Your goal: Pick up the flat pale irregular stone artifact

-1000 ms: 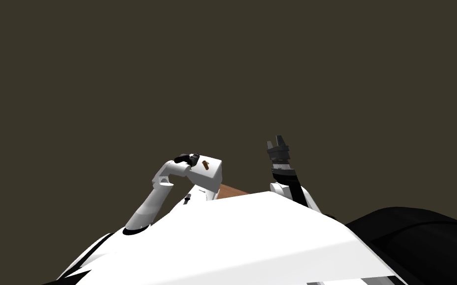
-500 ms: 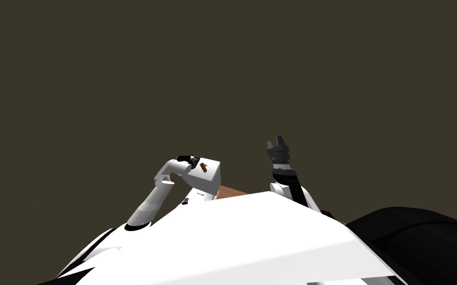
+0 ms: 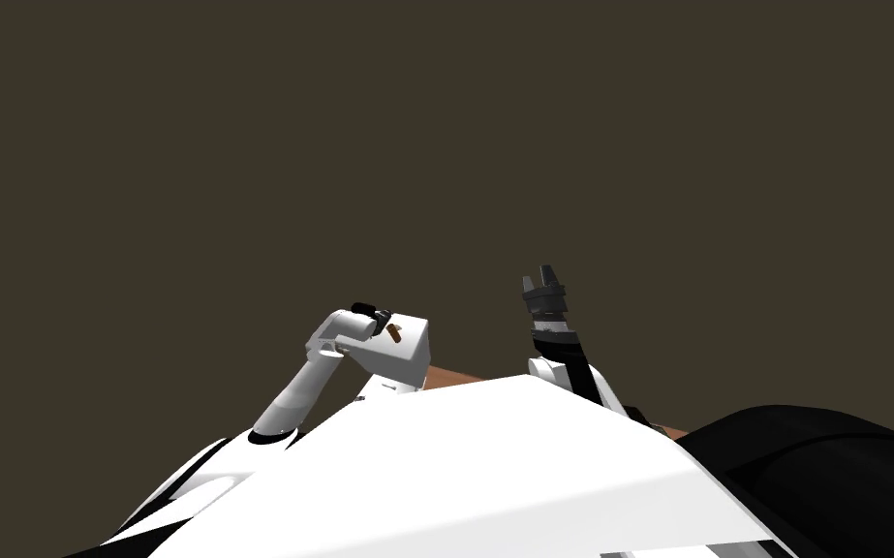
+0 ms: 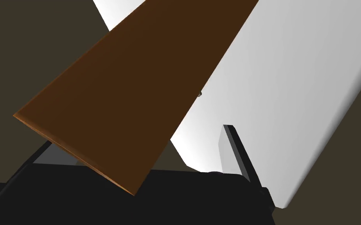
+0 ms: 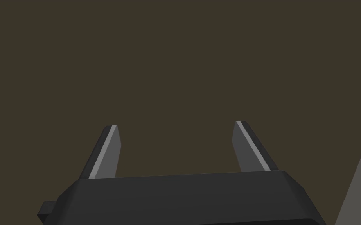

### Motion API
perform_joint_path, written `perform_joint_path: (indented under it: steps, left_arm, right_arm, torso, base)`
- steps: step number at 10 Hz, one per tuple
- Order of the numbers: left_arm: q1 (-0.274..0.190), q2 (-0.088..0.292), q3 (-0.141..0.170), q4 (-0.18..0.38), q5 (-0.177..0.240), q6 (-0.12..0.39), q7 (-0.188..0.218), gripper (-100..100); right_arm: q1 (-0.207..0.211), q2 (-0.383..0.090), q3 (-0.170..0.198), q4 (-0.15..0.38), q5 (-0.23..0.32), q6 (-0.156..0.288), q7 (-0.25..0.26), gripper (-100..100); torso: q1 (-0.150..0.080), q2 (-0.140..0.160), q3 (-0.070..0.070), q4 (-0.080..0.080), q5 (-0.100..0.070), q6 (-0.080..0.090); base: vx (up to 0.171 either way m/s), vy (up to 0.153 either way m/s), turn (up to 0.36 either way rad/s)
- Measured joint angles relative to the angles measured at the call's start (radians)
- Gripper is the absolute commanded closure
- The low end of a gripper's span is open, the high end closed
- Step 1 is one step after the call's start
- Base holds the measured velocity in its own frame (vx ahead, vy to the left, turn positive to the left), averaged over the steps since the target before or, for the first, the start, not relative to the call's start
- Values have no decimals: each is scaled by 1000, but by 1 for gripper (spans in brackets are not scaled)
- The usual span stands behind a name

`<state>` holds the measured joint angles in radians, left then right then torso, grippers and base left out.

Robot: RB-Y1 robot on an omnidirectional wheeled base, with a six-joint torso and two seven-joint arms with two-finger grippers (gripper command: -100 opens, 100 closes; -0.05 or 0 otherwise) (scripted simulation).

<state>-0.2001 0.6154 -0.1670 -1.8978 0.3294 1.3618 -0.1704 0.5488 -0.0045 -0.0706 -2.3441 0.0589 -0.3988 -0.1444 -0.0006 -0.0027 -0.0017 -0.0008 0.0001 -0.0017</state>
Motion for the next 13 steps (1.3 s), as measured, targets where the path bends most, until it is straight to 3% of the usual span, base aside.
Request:
perform_joint_path:
  steps: [13]
  left_arm:
    - [-57, 27, -82, 57, 48, 338, -111, -100]
  right_arm:
    - [0, 0, 0, 0, 0, 0, 0, 0]
  torso:
    - [-1, -1, -1, -1, 0, 1]
  base:
    - [35, 6, -70]
